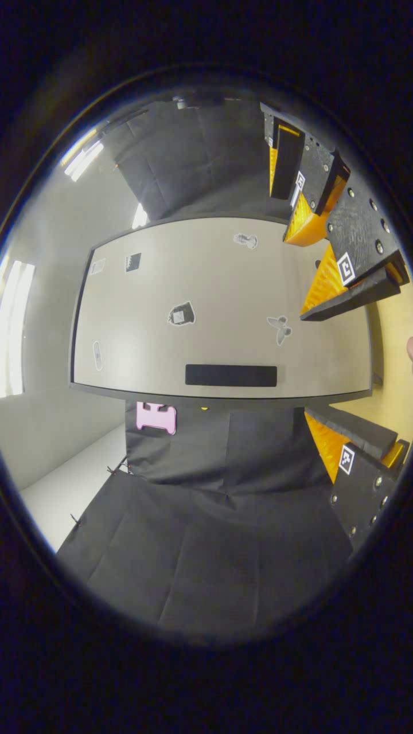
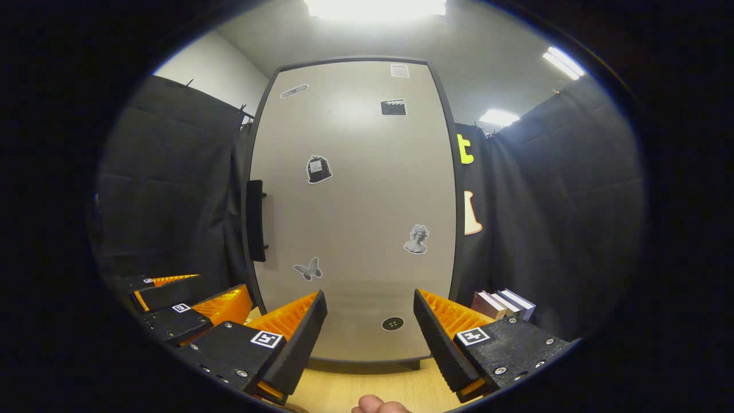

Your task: Open the cabinet door with the right hand, grasp the bottle in the cabinet with the left hand and place it on the coaster, then close the cabinet door with the right hand.

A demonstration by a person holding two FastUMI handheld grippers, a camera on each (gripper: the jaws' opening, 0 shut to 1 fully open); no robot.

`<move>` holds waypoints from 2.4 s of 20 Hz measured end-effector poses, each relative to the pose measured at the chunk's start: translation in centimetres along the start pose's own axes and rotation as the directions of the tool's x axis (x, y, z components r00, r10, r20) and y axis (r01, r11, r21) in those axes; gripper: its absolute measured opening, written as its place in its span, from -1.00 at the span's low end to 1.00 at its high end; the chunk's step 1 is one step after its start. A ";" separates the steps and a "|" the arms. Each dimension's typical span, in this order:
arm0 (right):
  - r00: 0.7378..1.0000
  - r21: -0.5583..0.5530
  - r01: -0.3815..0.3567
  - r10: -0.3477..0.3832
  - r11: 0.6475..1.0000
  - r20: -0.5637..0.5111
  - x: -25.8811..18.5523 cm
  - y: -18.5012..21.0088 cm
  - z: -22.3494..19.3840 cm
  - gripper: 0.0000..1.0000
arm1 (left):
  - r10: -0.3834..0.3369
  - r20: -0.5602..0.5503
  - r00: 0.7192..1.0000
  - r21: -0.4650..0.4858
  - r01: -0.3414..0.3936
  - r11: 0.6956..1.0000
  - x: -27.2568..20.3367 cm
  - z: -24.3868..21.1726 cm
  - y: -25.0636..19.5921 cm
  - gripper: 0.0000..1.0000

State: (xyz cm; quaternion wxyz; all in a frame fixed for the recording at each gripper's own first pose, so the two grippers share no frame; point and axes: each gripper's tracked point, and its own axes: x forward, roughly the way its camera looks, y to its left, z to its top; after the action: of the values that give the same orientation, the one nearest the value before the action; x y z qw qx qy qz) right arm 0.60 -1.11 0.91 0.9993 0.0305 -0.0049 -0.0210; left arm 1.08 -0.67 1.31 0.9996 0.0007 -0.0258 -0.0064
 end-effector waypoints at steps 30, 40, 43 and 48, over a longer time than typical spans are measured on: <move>0.996 -0.021 -0.061 0.062 0.998 0.060 5.6 2.3 4.2 0.89 | 0.069 -0.053 0.996 0.025 -0.068 0.997 -5.1 -1.7 5.6 0.69; 0.959 0.011 -0.249 0.245 0.969 0.146 7.4 13.8 7.6 0.89 | 0.185 -0.082 0.979 0.012 -0.185 0.983 -9.4 -3.1 12.5 0.70; 0.953 0.008 -0.278 0.275 0.960 0.127 8.8 16.9 7.2 0.89 | 0.203 -0.080 0.976 0.009 -0.203 0.979 -10.6 -3.4 13.5 0.73; 0.958 -0.058 -0.279 0.282 0.959 0.058 11.1 19.6 6.0 0.80 | 0.211 -0.100 0.972 0.002 -0.211 0.977 -11.6 -4.2 14.5 0.75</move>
State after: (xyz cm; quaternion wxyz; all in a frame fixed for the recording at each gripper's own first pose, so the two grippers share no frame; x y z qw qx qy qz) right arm 12.39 17.65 8.19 0.9919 0.0044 -0.0413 0.1197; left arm -10.08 13.94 -3.43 0.9947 -0.0063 0.0244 0.0997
